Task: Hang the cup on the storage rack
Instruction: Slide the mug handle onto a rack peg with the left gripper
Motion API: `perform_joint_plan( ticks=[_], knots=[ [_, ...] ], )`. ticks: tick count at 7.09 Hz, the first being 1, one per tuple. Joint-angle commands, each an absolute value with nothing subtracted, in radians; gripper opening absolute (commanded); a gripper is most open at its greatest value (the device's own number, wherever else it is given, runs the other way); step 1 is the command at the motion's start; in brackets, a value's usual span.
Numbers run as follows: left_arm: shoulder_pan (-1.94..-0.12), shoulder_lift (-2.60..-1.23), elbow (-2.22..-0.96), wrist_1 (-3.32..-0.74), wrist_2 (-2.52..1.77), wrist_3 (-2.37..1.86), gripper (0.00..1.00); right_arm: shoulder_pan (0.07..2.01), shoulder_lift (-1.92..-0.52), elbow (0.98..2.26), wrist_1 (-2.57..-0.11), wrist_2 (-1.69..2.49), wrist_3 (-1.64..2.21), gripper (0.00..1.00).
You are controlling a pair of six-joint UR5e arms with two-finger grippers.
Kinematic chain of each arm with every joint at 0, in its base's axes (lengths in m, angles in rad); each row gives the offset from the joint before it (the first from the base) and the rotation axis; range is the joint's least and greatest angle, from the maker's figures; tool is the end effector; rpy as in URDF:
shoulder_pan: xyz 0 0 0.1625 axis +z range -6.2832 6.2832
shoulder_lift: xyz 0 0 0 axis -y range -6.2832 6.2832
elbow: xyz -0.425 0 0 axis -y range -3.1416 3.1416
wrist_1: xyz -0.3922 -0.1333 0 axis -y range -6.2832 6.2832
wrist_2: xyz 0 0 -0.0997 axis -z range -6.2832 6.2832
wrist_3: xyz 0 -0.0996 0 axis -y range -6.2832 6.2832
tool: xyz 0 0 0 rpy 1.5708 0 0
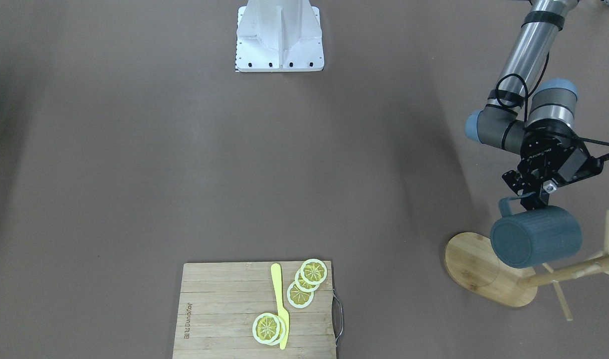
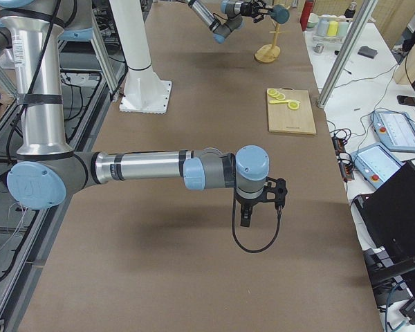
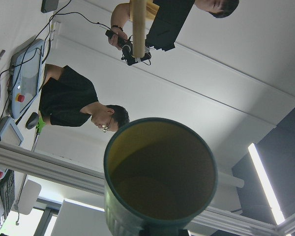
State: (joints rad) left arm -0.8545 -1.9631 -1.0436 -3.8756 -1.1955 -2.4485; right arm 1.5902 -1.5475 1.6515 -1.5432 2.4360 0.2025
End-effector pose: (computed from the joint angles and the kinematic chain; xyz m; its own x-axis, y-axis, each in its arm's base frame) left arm 0.2471 -0.5425 0.4734 -0.9293 -0.0226 -0.3686 0.2905 0.5716 -0.7674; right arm 0.0673 -0.5061 0.5976 0.6331 0.1138 0.7656 -0.1496 0.9885 -0.0232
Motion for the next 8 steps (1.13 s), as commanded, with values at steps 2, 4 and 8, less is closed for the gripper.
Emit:
perform_joint_plan(
  ticks=[2, 4, 8],
  knots=[
    [-0.879, -2.005, -0.994, -3.828, -1.192, -2.454, 0.00, 1.589, -1.537, 1.670, -1.584, 2.434, 0.202, 1.00],
    [-0.893, -2.008, -0.959, -3.811, -1.192, -2.485, 0.00, 1.588, -1.536, 1.675, -1.586, 2.434, 0.202, 1.00],
    [-0.910, -2.006, -0.924, -3.801, -1.195, -2.529, 0.00, 1.586, -1.535, 1.745, -1.663, 2.425, 0.202, 1.00]
  ],
)
